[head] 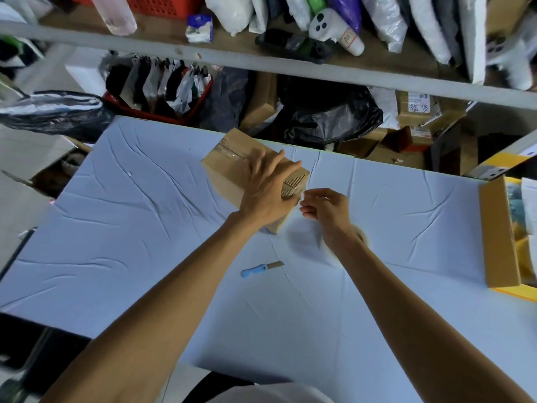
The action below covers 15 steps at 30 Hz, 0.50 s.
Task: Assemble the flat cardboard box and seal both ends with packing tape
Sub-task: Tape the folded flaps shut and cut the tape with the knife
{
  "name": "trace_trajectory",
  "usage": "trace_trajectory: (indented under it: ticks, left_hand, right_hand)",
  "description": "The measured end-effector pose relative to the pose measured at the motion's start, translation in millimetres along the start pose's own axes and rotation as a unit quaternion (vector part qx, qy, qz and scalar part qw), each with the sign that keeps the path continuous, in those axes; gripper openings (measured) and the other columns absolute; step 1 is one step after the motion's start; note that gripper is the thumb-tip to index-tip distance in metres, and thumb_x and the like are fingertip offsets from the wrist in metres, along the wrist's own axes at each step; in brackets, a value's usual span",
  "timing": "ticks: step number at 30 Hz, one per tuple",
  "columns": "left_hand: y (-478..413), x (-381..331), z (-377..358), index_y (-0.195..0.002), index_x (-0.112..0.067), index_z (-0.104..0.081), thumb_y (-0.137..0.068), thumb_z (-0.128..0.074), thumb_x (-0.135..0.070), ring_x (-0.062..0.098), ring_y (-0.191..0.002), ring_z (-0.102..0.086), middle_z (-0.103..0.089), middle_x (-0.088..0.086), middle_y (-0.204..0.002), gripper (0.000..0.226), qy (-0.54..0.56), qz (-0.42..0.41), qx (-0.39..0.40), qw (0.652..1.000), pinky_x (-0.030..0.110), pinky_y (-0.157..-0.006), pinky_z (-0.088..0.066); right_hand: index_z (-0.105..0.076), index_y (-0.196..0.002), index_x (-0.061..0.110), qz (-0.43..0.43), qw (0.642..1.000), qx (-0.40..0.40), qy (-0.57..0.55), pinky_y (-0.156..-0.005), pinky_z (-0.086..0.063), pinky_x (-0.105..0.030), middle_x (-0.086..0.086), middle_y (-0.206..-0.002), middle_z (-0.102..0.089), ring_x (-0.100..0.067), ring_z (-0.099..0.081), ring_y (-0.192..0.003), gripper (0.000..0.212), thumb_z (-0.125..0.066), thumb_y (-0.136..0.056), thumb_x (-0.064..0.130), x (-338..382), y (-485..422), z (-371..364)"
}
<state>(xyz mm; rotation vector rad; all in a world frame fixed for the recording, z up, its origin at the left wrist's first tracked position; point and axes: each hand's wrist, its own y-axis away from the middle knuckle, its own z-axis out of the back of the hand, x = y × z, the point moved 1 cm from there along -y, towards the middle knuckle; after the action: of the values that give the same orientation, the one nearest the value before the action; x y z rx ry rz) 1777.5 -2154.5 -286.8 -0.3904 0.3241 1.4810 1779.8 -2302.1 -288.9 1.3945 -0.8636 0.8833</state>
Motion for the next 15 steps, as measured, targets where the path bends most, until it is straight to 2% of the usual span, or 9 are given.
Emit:
trace_trajectory:
  ticks: [5, 9, 11, 15]
  left_hand:
    - [3.5, -3.2, -3.5, -0.126, -0.031, -0.054, -0.071, -0.07, -0.04, 0.038, -0.134, -0.028, -0.04, 0.005, -0.143, 0.058, -0.018, -0.001, -0.059, 0.998, 0.06, -0.107, -0.024]
    - [-0.6, -17.7, -4.1, -0.114, -0.033, -0.055, -0.064, -0.073, -0.027, 0.032, -0.126, -0.034, -0.043, 0.0, -0.129, 0.053, -0.018, 0.041, -0.07, 0.997, 0.058, -0.102, -0.028]
    - [-1.5, -19.8, -6.5, -0.112, -0.033, -0.054, -0.064, -0.073, -0.024, 0.034, -0.127, -0.033, -0.044, 0.0, -0.127, 0.053, -0.024, 0.048, -0.075, 0.996, 0.058, -0.103, -0.028]
    - [-3.9, -17.8, -6.8, -0.116, -0.033, -0.052, -0.065, -0.074, -0.033, 0.035, -0.128, -0.031, -0.042, 0.001, -0.13, 0.056, -0.044, 0.05, -0.062, 0.996, 0.059, -0.103, -0.026]
  right_hand:
    - [-0.061, -0.095, -0.004, -0.047, 0.997, -0.005, -0.057, -0.071, -0.056, -0.032, -0.014, -0.075, -0.064, -0.024, -0.062, -0.07, 0.015, -0.049, -0.093, 0.005, -6.2, -3.0, 1.3]
    - [-0.06, -0.096, -0.003, -0.035, 0.996, 0.029, -0.075, -0.069, -0.058, -0.027, -0.015, -0.082, -0.068, -0.022, -0.068, -0.075, 0.02, -0.055, -0.095, 0.016, -7.4, -2.4, -7.3]
    - [-0.058, -0.093, -0.002, -0.024, 0.995, 0.036, -0.093, -0.067, -0.059, -0.025, -0.015, -0.081, -0.067, -0.021, -0.068, -0.074, 0.016, -0.056, -0.095, 0.014, -9.2, -3.0, -9.8]
    - [-0.057, -0.086, 0.003, -0.039, 0.988, 0.063, -0.132, -0.081, -0.058, -0.033, -0.018, -0.085, -0.065, -0.024, -0.066, -0.078, 0.006, -0.058, -0.092, 0.004, -20.8, -6.3, -8.0]
